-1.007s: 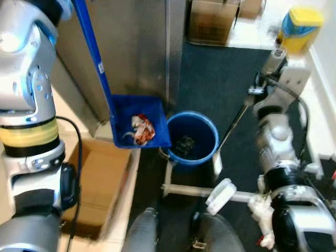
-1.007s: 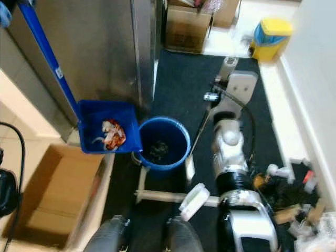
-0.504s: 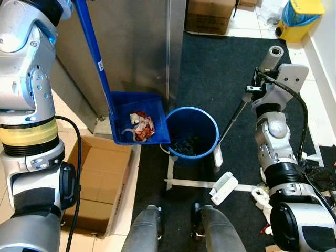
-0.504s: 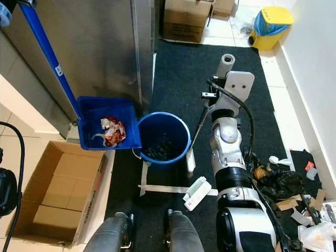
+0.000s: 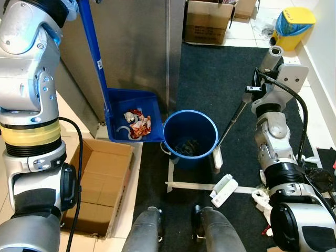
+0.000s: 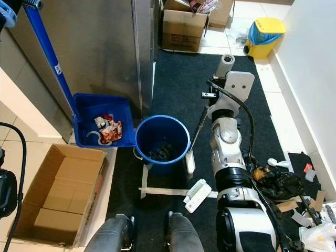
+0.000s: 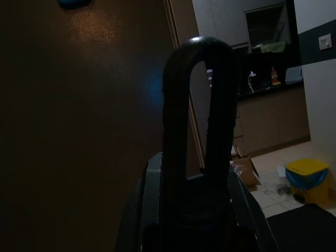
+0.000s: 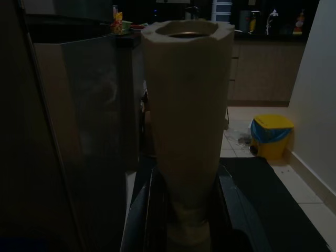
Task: Sweep floor
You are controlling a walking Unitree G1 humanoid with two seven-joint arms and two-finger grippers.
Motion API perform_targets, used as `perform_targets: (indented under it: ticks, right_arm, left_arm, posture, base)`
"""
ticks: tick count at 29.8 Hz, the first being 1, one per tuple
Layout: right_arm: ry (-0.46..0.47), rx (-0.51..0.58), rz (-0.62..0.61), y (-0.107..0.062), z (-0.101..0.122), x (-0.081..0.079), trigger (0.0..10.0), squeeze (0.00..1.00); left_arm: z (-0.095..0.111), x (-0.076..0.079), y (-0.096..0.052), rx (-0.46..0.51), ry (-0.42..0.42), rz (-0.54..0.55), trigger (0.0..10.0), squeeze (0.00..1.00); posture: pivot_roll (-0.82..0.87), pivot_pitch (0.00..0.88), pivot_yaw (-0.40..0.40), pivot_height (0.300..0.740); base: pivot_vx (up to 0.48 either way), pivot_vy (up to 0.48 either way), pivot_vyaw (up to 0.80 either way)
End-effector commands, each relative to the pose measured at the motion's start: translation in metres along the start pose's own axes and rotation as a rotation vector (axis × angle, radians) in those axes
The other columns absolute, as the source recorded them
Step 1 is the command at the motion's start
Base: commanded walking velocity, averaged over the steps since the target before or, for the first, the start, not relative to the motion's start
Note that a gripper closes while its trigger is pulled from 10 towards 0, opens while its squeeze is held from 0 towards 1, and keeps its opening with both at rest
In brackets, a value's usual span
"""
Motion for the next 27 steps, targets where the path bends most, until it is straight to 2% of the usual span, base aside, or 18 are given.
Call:
perform_targets:
  ticks: [1,10,17,19,27]
  right_arm:
    - [0.007,0.028,-0.009,-0.001,0.004,0.003,10.0,0.00]
    - [0.005,0.028,-0.008,-0.001,0.004,0.003,10.0,0.00]
    - [0.004,0.027,-0.006,0.000,0.004,0.003,10.0,0.00]
    - [0.004,0.026,-0.005,0.000,0.004,0.003,10.0,0.00]
    - [0.006,0.026,-0.004,-0.001,0.003,0.002,10.0,0.00]
  left_arm:
    - [0.007,0.003,-0.001,0.041,0.024,-0.016,10.0,0.00]
    - [0.007,0.003,-0.001,0.047,0.027,-0.014,10.0,0.00]
    - [0.010,-0.001,-0.002,0.065,0.020,0.003,10.0,0.00]
    - [0.012,-0.007,-0.003,0.069,0.037,0.014,10.0,0.00]
    - [0.010,-0.007,-0.003,0.067,0.044,0.013,10.0,0.00]
  posture:
    - [0.03,0.155,-0.008,0.740]
    - [0.04,0.157,-0.011,0.740]
    - [0.04,0.160,-0.012,0.740]
    - [0.04,0.161,-0.012,0.740]
    - [0.04,0.164,-0.010,0.740]
  base:
    - [0.000,-0.431,0.00]
    - [0.000,-0.409,0.00]
    - [0.000,0.000,0.00]
    - [0.000,0.000,0.00]
    - [0.000,0.000,0.00]
Point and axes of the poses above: a point about 5 cm out from each wrist's last joint towards the gripper, its own y axis pointing out of the wrist towards the gripper, its own z axis along the axis of the wrist's last joint, x = y × z, the point moved 4 cm from there along y, pointing out of the wrist towards the gripper, and after that the axes turned 11 degrees about -y, right-handed, at the moved point
